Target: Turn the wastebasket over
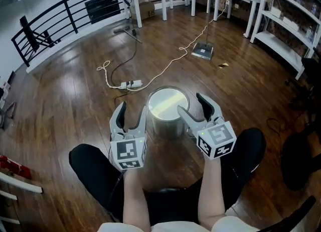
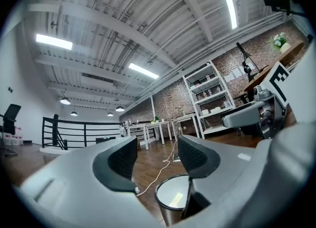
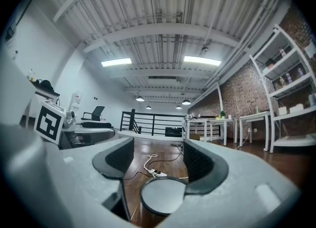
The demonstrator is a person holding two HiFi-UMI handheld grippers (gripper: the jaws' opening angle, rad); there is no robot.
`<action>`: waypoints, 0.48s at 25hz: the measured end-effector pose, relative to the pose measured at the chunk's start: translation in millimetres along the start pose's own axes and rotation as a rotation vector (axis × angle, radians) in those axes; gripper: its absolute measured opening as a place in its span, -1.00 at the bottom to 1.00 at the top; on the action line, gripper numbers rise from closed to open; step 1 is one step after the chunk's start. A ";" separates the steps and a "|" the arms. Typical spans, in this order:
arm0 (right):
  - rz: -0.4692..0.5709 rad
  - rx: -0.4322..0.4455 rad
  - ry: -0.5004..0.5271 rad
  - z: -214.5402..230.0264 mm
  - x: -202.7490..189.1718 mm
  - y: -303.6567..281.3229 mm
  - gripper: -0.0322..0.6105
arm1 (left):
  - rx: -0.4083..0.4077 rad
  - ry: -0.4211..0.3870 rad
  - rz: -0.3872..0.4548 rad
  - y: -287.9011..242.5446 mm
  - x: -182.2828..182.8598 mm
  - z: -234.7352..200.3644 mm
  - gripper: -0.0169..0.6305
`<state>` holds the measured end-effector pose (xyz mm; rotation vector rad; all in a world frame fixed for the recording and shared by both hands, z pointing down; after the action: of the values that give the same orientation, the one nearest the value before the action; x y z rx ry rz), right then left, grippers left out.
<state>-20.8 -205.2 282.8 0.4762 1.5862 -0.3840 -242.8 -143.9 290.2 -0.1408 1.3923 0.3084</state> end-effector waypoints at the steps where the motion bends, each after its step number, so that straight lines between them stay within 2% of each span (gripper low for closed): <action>1: 0.008 0.013 0.016 0.4 5.8 -9.4 0.04 | -0.001 -0.005 0.008 -6.4 2.0 -8.1 -0.07; 5: 0.016 0.053 0.078 -5.0 14.7 -35.9 0.04 | -0.008 -0.012 0.026 -26.4 5.9 -27.4 -0.07; 9: -0.039 0.103 0.064 -19.6 -6.0 -55.6 0.04 | 0.007 -0.007 0.008 -32.6 -12.5 -35.3 -0.08; 12: -0.107 0.157 0.066 -28.3 -23.8 -73.4 0.04 | 0.017 0.048 -0.003 -38.1 -31.9 -43.3 -0.09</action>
<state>-82.0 -255.0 305.6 0.5301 1.6571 -0.5821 -277.0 -196.4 310.6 -0.1369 1.4413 0.2929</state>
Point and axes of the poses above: the fingertips, and each gripper's own axes: y backward along the fingers, z to its right, x out of its top, the point moved 8 cm from there along y, backward along the fingers, and after that the axes turned 15 degrees about -x, right-handed, at the moved point
